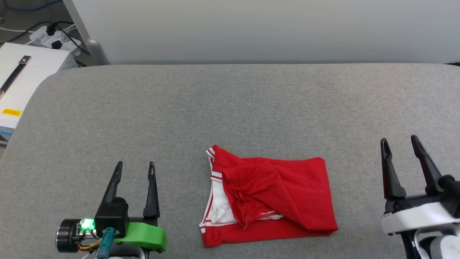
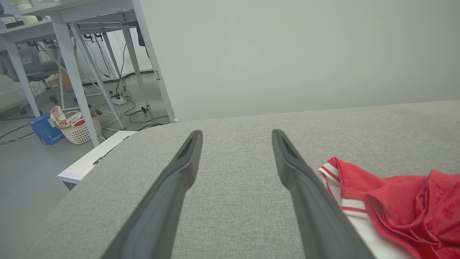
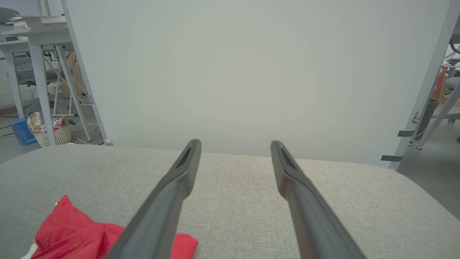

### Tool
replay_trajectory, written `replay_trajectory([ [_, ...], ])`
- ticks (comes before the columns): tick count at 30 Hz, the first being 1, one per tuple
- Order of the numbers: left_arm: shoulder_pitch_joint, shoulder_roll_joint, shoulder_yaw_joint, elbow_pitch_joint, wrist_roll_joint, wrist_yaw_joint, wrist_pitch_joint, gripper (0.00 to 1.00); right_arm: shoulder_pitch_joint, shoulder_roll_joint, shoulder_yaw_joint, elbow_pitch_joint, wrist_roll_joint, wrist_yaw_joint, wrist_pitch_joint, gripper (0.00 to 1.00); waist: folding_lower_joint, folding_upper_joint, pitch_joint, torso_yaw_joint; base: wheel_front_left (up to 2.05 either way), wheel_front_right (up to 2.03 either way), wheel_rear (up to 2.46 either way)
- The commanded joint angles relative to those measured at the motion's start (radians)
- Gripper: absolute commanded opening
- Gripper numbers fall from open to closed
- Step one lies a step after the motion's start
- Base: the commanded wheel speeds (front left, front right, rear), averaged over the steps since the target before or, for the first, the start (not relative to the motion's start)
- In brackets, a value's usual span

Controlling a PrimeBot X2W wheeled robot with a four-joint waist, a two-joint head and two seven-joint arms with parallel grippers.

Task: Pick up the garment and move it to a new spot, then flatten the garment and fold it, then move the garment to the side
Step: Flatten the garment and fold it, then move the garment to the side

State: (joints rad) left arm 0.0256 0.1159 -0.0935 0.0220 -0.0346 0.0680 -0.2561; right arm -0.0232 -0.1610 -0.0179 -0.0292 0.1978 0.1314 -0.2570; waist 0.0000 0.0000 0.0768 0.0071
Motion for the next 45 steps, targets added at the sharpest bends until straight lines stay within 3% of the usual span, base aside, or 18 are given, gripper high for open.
replay_trajectory([
  [1, 0.019, 0.002, -0.002, -0.001, 0.0, -0.006, -0.006, 1.0, 0.031, 0.011, -0.008, -0.007, -0.007, -0.001, -0.005, 1.0, 0.0, 0.0, -0.004, 0.003, 0.0, 0.0, 0.0],
  [8, 0.034, -0.001, -0.005, 0.009, -0.006, -0.009, -0.006, 1.0, 0.103, 0.022, -0.008, 0.021, -0.03, -0.001, -0.005, 1.0, 0.0, 0.0, -0.006, 0.01, 0.0, 0.0, 0.0],
  [16, 0.033, -0.004, -0.003, 0.02, -0.014, -0.012, -0.006, 1.0, 0.081, 0.012, -0.004, 0.037, -0.033, -0.001, -0.005, 1.0, 0.0, 0.0, -0.002, 0.013, 0.0, 0.0, 0.0],
  [21, 0.019, -0.005, -0.002, 0.021, -0.018, -0.015, -0.006, 1.0, -0.01, -0.034, -0.026, -0.021, 0.006, -0.001, -0.005, 1.0, 0.0, 0.0, 0.008, 0.02, 0.0, 0.0, 0.0],
  [25, 0.01, -0.007, -0.001, 0.021, -0.021, -0.017, -0.006, 1.0, -0.111, -0.112, -0.003, -0.043, 0.084, -0.001, 0.014, 1.0, 0.0, 0.0, 0.019, 0.027, 0.0, 0.0, 0.0],
  [27, 0.005, -0.007, 0.0, 0.021, -0.023, -0.02, -0.006, 1.0, -0.164, -0.169, 0.036, -0.032, 0.136, -0.001, 0.092, 1.0, 0.0, 0.0, 0.025, 0.03, 0.0, 0.0, 0.0],
  [30, 0.001, -0.007, 0.004, 0.02, -0.027, -0.022, -0.006, 1.0, -0.232, -0.248, 0.109, -0.012, 0.244, -0.001, 0.299, 1.0, 0.0, 0.0, 0.035, 0.035, 0.0, 0.0, 0.0],
  [36, -0.002, -0.01, 0.013, 0.018, -0.03, -0.023, -0.006, 1.0, -0.289, -0.339, 0.217, 0.007, 0.466, -0.001, 0.694, 1.0, 0.0, 0.0, 0.048, 0.041, 0.0, 0.0, 0.0],
  [42, -0.022, -0.016, 0.007, 0.02, -0.028, -0.03, -0.006, 1.0, -0.266, -0.355, 0.294, 0.062, 0.619, -0.001, 0.962, 1.0, 0.0, 0.0, 0.074, 0.057, 0.0, 0.0, 0.0],
  [45, -0.04, -0.02, 0.0, 0.019, -0.025, -0.033, -0.006, 1.0, -0.264, -0.34, 0.314, 0.09, 0.655, -0.001, 1.013, 1.0, 0.0, 0.0, 0.095, 0.071, 0.0, 0.0, 0.0],
])
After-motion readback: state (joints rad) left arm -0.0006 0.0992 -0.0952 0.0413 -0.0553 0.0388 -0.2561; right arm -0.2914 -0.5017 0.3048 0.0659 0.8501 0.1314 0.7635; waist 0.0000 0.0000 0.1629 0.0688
